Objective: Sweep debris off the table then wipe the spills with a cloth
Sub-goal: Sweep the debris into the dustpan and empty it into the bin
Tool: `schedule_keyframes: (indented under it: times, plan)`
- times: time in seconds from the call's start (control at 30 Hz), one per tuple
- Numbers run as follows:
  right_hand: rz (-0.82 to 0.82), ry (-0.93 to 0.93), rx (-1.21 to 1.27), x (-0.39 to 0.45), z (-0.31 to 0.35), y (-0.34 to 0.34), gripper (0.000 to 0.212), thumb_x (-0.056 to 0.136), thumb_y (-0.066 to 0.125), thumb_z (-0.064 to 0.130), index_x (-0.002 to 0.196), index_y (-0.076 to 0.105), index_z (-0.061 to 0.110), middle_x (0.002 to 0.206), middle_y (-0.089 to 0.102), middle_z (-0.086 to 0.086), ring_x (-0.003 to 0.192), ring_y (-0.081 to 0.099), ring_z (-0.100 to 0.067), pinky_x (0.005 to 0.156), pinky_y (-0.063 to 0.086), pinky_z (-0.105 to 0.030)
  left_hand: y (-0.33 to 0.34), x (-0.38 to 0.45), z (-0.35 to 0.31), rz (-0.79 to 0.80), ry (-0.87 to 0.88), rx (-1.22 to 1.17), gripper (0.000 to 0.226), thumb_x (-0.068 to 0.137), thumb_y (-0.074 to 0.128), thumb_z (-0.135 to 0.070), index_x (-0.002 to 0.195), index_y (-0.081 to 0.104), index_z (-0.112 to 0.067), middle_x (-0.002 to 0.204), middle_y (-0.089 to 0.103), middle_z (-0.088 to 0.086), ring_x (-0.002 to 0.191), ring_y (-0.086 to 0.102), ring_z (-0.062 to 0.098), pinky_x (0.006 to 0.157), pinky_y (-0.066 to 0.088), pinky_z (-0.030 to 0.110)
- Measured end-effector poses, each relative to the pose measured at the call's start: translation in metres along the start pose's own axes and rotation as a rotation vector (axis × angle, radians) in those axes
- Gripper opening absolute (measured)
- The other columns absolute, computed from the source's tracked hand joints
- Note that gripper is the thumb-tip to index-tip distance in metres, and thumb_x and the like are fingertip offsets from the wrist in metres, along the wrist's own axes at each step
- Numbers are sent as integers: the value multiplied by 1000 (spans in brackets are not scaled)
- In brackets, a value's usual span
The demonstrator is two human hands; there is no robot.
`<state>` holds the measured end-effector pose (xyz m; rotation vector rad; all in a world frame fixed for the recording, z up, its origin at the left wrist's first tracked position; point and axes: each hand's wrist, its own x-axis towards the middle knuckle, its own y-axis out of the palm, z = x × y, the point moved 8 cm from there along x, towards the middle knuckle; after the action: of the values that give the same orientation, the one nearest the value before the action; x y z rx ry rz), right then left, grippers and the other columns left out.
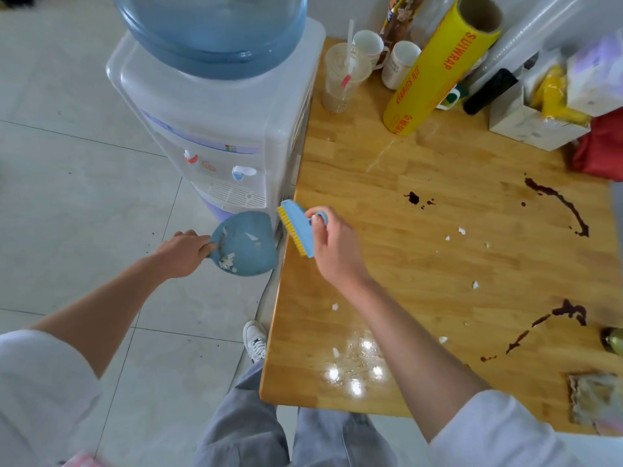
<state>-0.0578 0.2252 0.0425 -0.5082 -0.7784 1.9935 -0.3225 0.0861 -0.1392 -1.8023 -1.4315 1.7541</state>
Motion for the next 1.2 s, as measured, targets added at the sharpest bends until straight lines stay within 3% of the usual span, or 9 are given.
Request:
schedule_keyframes:
  times: [0.17, 0.27, 0.4, 0.53, 0.67, 0.83, 1.0, 1.1, 1.2]
  plan:
    - [-149, 138, -28, 5, -47, -75, 22, 105, 35, 26, 101, 57, 28, 74, 66, -5, 55, 55, -17, 47, 38, -36, -39, -14, -11, -133, 28, 1, 29, 103, 32, -39, 83, 50, -30, 87, 58, -2, 86, 57, 28, 73, 40, 36]
    - [-248, 223, 1, 4, -72, -115, 23, 103, 36, 28, 101, 59, 27, 79, 68, -7, 60, 64, -21, 55, 49, -42, -59, -17, -49, -134, 63, -62, 31, 102, 33, -43, 80, 51, -33, 82, 64, -11, 80, 59, 21, 72, 42, 33]
    - [-279, 269, 59, 5, -99, -156, 22, 104, 38, 26, 104, 59, 24, 86, 65, 10, 57, 66, -6, 64, 56, -41, -79, -11, -136, -96, 155, -103, 32, 101, 37, -38, 81, 57, -24, 80, 66, -11, 83, 61, 20, 80, 49, 37]
    - [-316, 282, 27, 1, -136, -196, 22, 105, 35, 25, 105, 57, 24, 95, 68, -1, 63, 69, -3, 57, 49, -27, -69, -1, -210, -61, 180, -90, 38, 101, 35, -43, 73, 52, -23, 78, 65, -6, 78, 59, 19, 73, 48, 38]
    - [-373, 329, -99, -16, -194, -256, 27, 104, 34, 26, 111, 59, 19, 88, 67, -2, 76, 68, -24, 64, 50, -37, -47, 3, -254, -76, 182, -89, 39, 102, 34, -44, 78, 54, -22, 76, 62, -2, 75, 59, 21, 65, 46, 36]
    - [-382, 463, -277, -34, -294, -326, 33, 104, 33, 26, 118, 61, 19, 68, 56, 1, 56, 49, -16, 55, 31, -33, -21, 6, -291, -122, 179, -92, 40, 102, 36, -45, 72, 52, -23, 71, 59, -5, 69, 57, 17, 57, 40, 32]
    - [-234, 470, -245, -27, -323, -299, 32, 106, 33, 31, 118, 61, 21, 73, 57, 3, 57, 49, -12, 49, 30, -29, -6, 9, -317, -151, 188, -79, 43, 100, 38, -44, 67, 52, -21, 62, 58, -3, 59, 55, 15, 51, 38, 30]
    - [-165, 348, -221, -27, -295, -265, 28, 106, 38, 25, 113, 64, 20, 61, 50, 10, 46, 45, -6, 40, 27, -19, -2, 7, -324, -172, 178, -46, 46, 100, 39, -44, 64, 50, -18, 57, 56, 0, 53, 54, 18, 49, 37, 30]
    - [-21, 198, -178, -40, -256, -226, 25, 105, 40, 21, 115, 64, 21, 64, 49, 6, 44, 39, -7, 41, 33, -18, 1, 5, -325, -181, 166, -25, 46, 101, 40, -43, 63, 48, -17, 53, 53, -1, 48, 51, 17, 47, 35, 29]
